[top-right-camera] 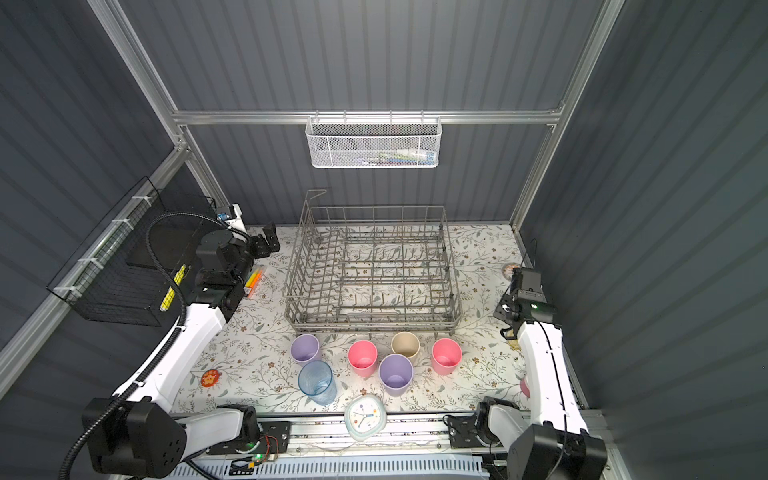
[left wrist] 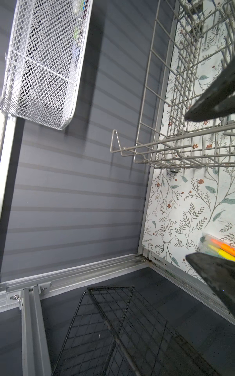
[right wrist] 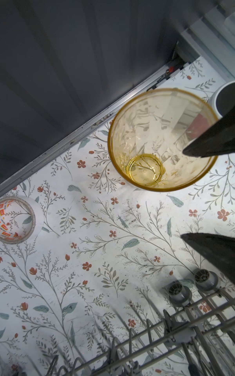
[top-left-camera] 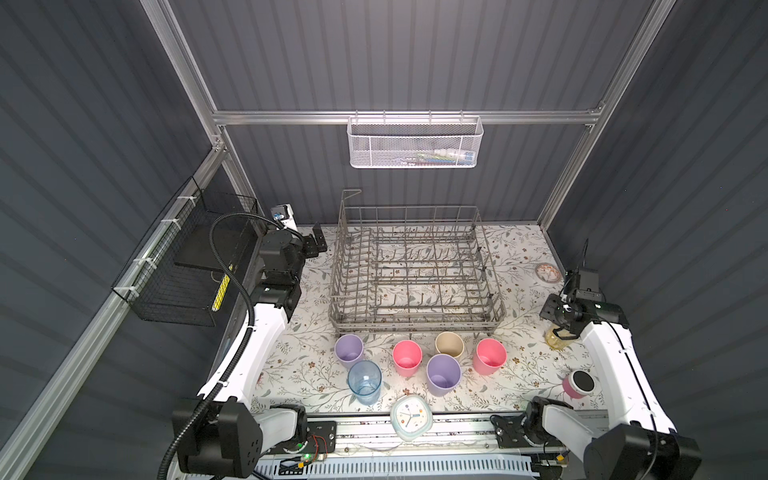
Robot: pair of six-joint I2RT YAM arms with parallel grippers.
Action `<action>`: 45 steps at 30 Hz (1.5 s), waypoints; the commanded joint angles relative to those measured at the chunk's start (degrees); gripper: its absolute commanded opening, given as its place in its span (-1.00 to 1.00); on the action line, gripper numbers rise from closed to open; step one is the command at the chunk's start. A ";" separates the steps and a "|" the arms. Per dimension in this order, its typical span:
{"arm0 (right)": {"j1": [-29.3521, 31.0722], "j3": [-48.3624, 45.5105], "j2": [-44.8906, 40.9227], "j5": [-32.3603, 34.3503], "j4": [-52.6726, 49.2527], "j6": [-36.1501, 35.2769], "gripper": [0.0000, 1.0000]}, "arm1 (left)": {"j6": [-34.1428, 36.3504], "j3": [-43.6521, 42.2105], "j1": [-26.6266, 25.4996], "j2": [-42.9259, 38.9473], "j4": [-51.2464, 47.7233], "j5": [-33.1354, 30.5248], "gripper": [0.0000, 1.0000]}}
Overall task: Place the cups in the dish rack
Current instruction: 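Lower the right gripper over the amber cup and close on it, then lift the amber cup above the rack while the left gripper reaches toward it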
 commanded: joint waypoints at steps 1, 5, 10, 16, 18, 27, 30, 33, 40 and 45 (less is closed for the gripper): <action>-0.19 0.06 0.63 -0.02 0.83 0.02 0.12 | -0.77 1.26 -0.32 -0.69 -0.53 2.09 1.00; -0.15 -0.31 2.00 0.41 1.18 0.19 0.04 | -0.69 1.45 -0.32 -0.17 -0.29 2.13 1.00; -0.23 -2.17 2.19 1.15 2.74 0.59 -0.07 | -1.02 1.51 -0.32 0.62 0.00 3.18 1.00; -0.76 -3.83 4.95 1.15 4.57 0.72 -0.18 | -1.12 1.76 -0.32 0.98 -0.19 3.36 1.00; -0.96 -4.15 5.59 1.07 5.12 0.72 -0.23 | -1.04 1.62 -0.32 0.72 -0.19 3.11 1.00; -0.93 -3.93 5.47 1.14 5.25 0.72 -0.66 | -0.60 1.59 -0.32 -0.25 -0.32 2.51 1.00; -0.94 -3.78 5.04 1.30 5.06 0.60 -0.89 | -0.60 1.60 -0.32 -0.25 -0.45 2.48 1.00; -0.93 -2.85 4.67 0.76 4.09 0.39 -1.00 | -0.69 1.85 -0.32 -0.56 -0.70 2.66 1.00; -0.32 3.63 -1.49 -1.09 -0.15 0.63 -1.00 | -1.29 3.88 -0.32 -1.32 -2.57 4.36 1.00; 4.25 13.93 -5.03 -2.44 -3.42 0.54 -1.00 | -3.06 6.41 -0.32 -0.93 -3.81 9.18 1.00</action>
